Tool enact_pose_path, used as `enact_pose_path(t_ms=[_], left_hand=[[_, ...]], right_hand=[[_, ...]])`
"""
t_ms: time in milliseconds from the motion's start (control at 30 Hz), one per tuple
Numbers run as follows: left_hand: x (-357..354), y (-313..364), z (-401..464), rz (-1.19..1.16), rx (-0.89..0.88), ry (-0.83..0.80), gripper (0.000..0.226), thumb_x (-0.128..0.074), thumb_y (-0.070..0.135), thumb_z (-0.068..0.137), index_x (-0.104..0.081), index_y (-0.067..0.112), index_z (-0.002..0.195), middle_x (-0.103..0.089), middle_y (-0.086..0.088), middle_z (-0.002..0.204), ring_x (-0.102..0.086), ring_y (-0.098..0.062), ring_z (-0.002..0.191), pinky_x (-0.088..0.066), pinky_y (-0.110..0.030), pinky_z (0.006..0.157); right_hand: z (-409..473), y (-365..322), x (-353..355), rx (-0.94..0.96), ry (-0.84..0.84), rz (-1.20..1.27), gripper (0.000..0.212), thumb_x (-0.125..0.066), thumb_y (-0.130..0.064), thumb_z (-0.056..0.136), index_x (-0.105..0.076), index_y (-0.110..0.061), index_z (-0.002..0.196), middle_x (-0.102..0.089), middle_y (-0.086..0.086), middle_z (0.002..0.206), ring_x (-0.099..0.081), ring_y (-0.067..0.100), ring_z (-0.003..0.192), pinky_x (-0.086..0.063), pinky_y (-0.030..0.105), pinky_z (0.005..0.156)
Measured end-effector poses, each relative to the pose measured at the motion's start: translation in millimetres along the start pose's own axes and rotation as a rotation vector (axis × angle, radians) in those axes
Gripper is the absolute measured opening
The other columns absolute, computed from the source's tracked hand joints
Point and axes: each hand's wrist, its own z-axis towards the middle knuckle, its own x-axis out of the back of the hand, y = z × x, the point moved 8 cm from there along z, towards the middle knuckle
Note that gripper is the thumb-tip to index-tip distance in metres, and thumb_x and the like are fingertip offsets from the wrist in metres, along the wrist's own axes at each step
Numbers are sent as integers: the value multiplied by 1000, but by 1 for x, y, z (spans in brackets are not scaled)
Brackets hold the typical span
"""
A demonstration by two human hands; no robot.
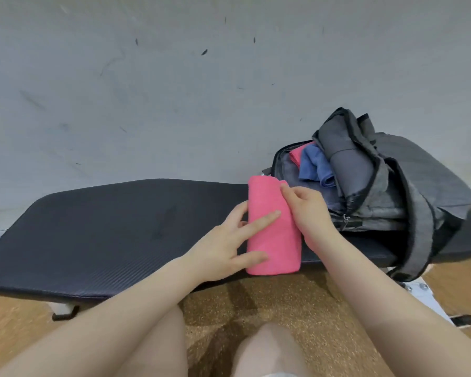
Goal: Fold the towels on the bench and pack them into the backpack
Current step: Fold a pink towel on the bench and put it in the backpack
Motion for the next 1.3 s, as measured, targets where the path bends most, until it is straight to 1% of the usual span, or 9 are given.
enact_pose_path(t_ms=[233, 400, 567, 767, 900, 1033, 1100, 1233, 1300], left_hand=[[11, -19, 50, -485, 204, 279, 53, -65, 18, 84, -43, 49, 121, -35, 7, 131, -44, -2, 117, -40, -24, 103], [11, -61, 95, -685, 341, 432, 61, -67, 13, 82, -40, 40, 130, -42, 0, 132, -51, -6, 112, -42, -31, 102], [1, -87, 149, -855, 381, 422, 63, -68, 13, 81, -40, 33, 134, -44, 1, 135, -51, -11, 117, -43, -33, 102], [-31, -91, 202, -907, 358, 310, 69, -73, 23, 76, -39, 35, 135, -43, 7, 133, -47, -10, 120, -39, -27, 103], [-45, -82, 223, -648, 280, 217, 70, -68, 23, 82, -32, 31, 141, -33, 0, 136, -38, -15, 128, -28, -21, 106], [-40, -76, 224, 291, 264, 205, 73, -61, 53, 77, -31, 36, 141, 8, -15, 154, -1, -36, 141, -7, -45, 114], [-33, -54, 224, 548, 58, 280, 76, -60, 60, 70, -43, 27, 136, -9, -19, 155, -9, -38, 141, -8, -52, 111], [-70, -69, 232, 344, -9, -118, 82, -41, 58, 87, 1, 22, 148, 11, -6, 156, 9, -20, 144, 8, -30, 114], [-74, -66, 240, 293, -10, -94, 83, -41, 56, 88, 7, 20, 147, 15, -4, 156, 13, -19, 143, 11, -29, 113]], right_hand=[[29, -10, 29, 16, 82, -120, 38, -45, -44, 92, -58, -13, 111, -61, 1, 108, -55, 17, 99, -41, 29, 77], [78, -8, 63, 150, 151, -1298, 46, -48, -43, 89, -59, -8, 117, -42, 14, 140, -30, 34, 133, -19, 45, 111], [105, 10, 83, -14, 129, -1290, 80, -66, -37, 82, -21, -9, 142, -26, 13, 146, -39, 36, 125, -42, 45, 91], [107, 18, 104, -10, 154, -1222, 62, -59, -24, 85, -32, -4, 137, -40, 13, 140, -49, 33, 118, -42, 38, 85], [111, 5, 125, 35, 178, -1005, 32, -52, -4, 79, -53, 2, 110, -62, 20, 102, -55, 37, 97, -39, 39, 69], [111, -8, 130, 80, 241, -991, 15, -46, 2, 77, -50, 3, 91, -55, 19, 78, -51, 38, 78, -31, 37, 58], [108, -11, 127, 79, 264, -1024, 7, -45, 2, 78, -42, -2, 83, -48, 13, 75, -47, 35, 74, -27, 35, 57], [105, -16, 122, 92, 272, -1082, 10, -44, 0, 82, -44, -6, 89, -58, 20, 91, -53, 39, 84, -31, 35, 59], [103, -18, 122, 94, 271, -1110, 14, -44, 0, 83, -47, -4, 96, -59, 20, 95, -54, 40, 87, -31, 35, 60]])
